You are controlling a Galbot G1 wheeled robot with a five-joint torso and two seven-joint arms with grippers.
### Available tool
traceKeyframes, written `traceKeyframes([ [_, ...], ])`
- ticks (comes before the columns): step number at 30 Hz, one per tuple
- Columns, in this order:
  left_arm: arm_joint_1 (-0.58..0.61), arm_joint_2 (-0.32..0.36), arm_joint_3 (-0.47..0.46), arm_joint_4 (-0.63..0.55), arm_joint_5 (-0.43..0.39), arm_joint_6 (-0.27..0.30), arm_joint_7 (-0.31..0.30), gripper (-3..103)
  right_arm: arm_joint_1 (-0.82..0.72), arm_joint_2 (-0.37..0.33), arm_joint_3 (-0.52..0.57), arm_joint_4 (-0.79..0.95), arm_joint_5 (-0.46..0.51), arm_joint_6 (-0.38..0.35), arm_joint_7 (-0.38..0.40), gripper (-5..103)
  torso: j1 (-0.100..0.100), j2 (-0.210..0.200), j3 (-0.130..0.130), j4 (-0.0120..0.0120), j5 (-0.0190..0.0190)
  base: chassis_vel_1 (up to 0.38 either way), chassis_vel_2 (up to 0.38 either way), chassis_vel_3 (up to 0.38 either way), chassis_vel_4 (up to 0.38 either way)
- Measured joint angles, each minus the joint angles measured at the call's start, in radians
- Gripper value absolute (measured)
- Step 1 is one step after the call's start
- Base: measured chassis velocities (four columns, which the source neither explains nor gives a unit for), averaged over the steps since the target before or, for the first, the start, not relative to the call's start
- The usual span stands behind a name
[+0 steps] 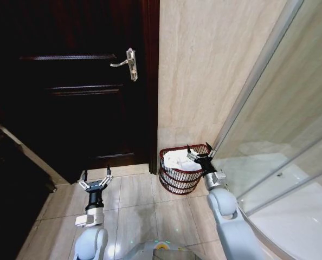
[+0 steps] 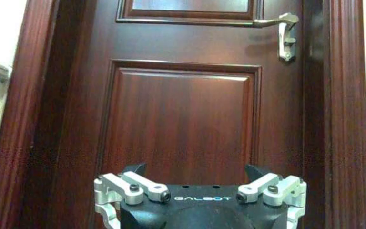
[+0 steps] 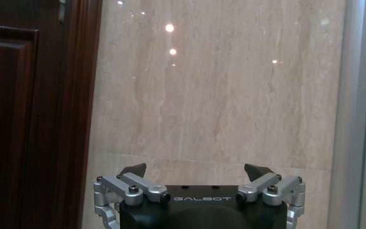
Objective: Discard the used towel into the hamper.
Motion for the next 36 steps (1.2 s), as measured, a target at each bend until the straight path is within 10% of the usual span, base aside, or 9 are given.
traceKeyframes([
  [20, 0.012, 0.001, 0.000, 0.006, 0.002, -0.015, -0.002, 100, -0.013, 0.007, 0.026, 0.002, -0.026, 0.007, 0.067, 100, 0.000, 0.000, 0.000, 0.0002, 0.0001, 0.054, 0.050, 0.055, 0.047],
  [36, -0.027, 0.269, -0.007, -0.021, -0.194, 0.154, 0.090, 100, -0.147, 0.045, 0.167, 0.057, 0.014, 0.063, 0.025, 100, 0.000, 0.000, 0.000, -0.0002, -0.0001, 0.000, 0.000, 0.000, 0.000],
])
